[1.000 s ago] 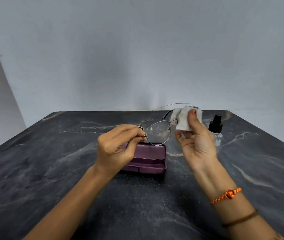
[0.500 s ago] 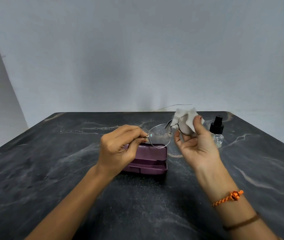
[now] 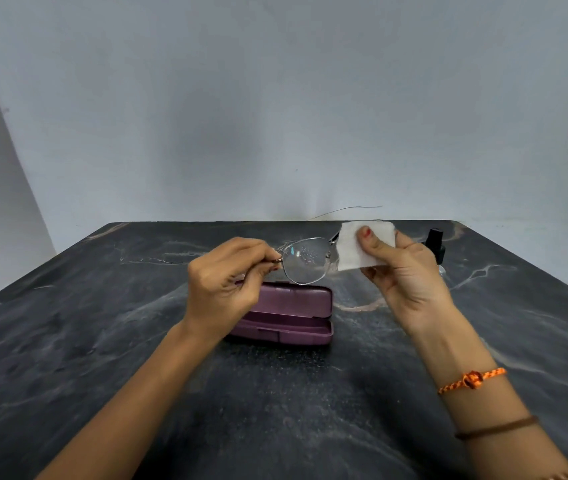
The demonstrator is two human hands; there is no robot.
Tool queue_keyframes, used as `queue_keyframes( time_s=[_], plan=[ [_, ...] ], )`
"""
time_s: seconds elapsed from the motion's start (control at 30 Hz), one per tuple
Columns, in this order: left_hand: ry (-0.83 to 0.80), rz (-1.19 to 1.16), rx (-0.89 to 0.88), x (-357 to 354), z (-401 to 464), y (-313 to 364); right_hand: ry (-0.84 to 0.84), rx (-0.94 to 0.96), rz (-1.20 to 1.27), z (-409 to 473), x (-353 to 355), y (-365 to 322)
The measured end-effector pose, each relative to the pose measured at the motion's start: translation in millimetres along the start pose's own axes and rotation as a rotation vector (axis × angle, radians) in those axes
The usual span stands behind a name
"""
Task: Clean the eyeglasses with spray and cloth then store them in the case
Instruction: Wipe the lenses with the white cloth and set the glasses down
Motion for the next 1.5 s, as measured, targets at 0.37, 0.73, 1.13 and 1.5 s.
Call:
queue_keyframes(
  time_s=[0.37, 0.73, 1.13, 1.5],
  plan=[
    [-0.019, -0.013, -0.038, -3, 2, 7, 0.034, -0.146, 0.326, 3, 5, 15],
    [-0.023, 0.048, -0.042, 2, 2, 0, -0.064, -0.089, 0.02, 5, -1, 7],
    [0.025, 0.037, -0.002, 8, 3, -2, -0.033, -0.215, 0.119, 4, 7, 12],
    [0.038, 0.066, -0.007, 12, 3, -3, -0.043, -0.134, 0.105, 3, -2, 13]
  ],
)
Point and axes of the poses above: each hand's wrist, its own z-axis towards the middle knuckle, its own x-axis out of the back of the hand, y = z × x, the point moved 8 cm from there along z, towards the middle knuckle, and after that the axes turned 13 degrees about -x, right-handed, at the moved point
